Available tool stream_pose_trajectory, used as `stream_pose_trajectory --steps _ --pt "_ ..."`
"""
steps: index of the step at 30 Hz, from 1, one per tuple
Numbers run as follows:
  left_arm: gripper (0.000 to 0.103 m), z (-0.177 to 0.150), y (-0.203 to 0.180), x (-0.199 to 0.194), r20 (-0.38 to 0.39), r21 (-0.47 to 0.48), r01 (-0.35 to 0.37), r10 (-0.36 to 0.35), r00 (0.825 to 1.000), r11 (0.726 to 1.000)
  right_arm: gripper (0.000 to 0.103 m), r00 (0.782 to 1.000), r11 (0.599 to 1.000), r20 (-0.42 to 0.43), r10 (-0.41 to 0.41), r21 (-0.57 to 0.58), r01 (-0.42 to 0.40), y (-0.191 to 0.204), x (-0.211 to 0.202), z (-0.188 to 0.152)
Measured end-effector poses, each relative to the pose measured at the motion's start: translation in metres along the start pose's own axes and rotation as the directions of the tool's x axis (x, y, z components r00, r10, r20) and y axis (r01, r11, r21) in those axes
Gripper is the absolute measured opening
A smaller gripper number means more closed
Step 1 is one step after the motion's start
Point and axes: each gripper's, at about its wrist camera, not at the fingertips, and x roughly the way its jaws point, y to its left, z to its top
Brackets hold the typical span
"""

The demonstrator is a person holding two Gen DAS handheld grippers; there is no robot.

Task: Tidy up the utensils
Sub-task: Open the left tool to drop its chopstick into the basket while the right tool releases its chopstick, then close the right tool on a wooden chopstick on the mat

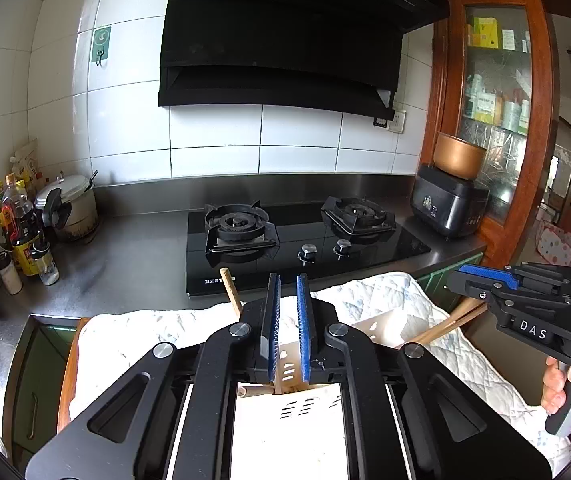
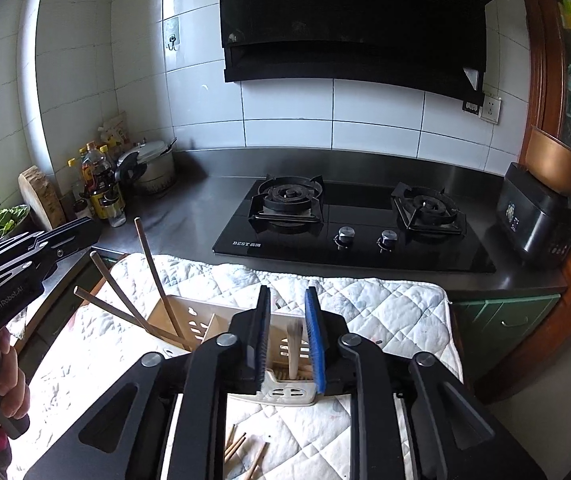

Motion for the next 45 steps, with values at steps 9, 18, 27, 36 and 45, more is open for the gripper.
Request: stream_pose_trajectory --steps 9,18,27,36,45 --pt "0.031 -0.009 -0.002 -0.052 0.06 -0.008 -0.011 0.011 0.998 1.0 0.039 0.994 0.998 0.094 -0.055 -0.036 0.058 0.01 -0.061 -0.026" --pt "0.053 -0.067 0.003 -0.11 0.042 -0.049 -0.003 0.005 0.999 0.999 0.052 0.999 0.999 0.022 -0.031 -0.011 0.031 0.03 -0.091 -0.12" --pt "0.077 -0.144 0.008 -0.128 -0.041 -0.066 -0.024 0.021 0.999 0.998 0.052 0.993 0.998 -0.12 -0.008 0.057 0.015 0.051 -0.076 -0.225" --pt "0.086 -0.188 0.018 -0.125 -0.088 -0.064 -0.137 0.131 0.987 0.988 0.043 0.979 0.993 -0.203 0.004 0.113 0.019 0.071 -0.057 -0.281" --pt "0.089 -0.212 0.029 -0.111 -0.155 -0.091 -0.176 0.16 0.975 0.98 0.029 0.966 0.984 -0.256 0.036 0.176 0.01 0.079 -0.033 -0.296"
